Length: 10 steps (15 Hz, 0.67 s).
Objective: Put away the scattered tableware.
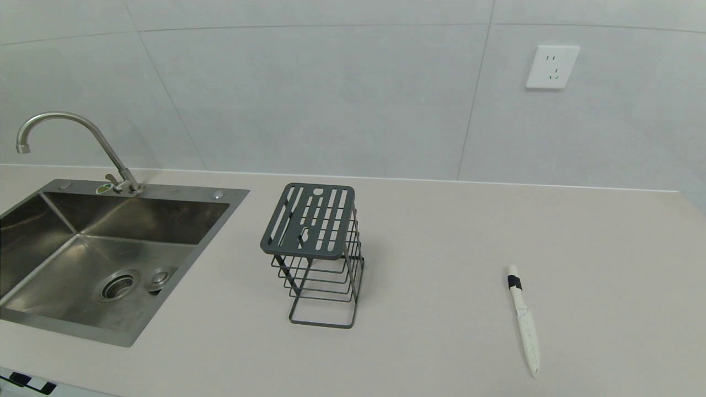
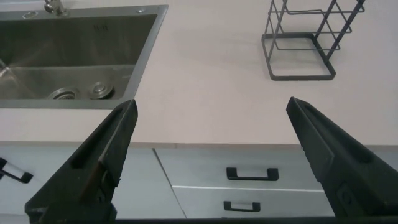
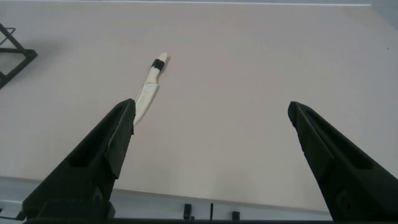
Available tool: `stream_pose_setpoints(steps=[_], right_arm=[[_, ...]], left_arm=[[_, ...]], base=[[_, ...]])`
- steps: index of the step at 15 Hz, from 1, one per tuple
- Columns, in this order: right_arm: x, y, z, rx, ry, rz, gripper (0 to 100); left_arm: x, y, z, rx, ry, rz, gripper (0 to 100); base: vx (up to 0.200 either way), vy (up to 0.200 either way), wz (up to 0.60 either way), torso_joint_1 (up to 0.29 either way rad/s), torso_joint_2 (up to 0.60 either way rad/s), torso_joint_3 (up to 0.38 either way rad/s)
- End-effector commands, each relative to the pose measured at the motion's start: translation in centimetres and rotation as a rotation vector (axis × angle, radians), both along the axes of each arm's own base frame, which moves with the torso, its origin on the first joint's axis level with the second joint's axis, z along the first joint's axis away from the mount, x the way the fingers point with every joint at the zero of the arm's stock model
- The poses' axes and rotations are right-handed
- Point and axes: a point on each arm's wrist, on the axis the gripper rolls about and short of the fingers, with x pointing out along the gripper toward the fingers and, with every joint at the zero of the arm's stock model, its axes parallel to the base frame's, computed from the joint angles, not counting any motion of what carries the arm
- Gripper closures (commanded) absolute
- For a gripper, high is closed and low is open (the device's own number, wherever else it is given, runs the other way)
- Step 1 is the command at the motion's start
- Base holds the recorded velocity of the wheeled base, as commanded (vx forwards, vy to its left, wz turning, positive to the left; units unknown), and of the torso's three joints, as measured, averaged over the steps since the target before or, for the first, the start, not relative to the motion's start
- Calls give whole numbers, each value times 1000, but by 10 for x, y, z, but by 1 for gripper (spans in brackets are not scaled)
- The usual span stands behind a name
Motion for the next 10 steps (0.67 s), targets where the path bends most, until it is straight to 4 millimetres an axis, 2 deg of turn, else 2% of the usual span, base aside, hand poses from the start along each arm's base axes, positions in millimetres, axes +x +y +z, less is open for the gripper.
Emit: stream_pose_setpoints(steps=[1, 5, 10], right_arm=[[0, 0, 0, 0, 1, 0, 0], [0, 0, 0, -77, -1, -1, 0], [0, 0, 1, -68, -7, -2, 0]], left_arm=[[0, 0, 0, -2, 1, 1, 0], [0, 0, 0, -4, 2, 1, 0], [0, 0, 0, -5, 1, 1, 0]], base=[[0, 0, 0, 0, 0, 0], [0, 0, 0, 124, -277, -143], [0, 0, 0, 0, 0, 0]])
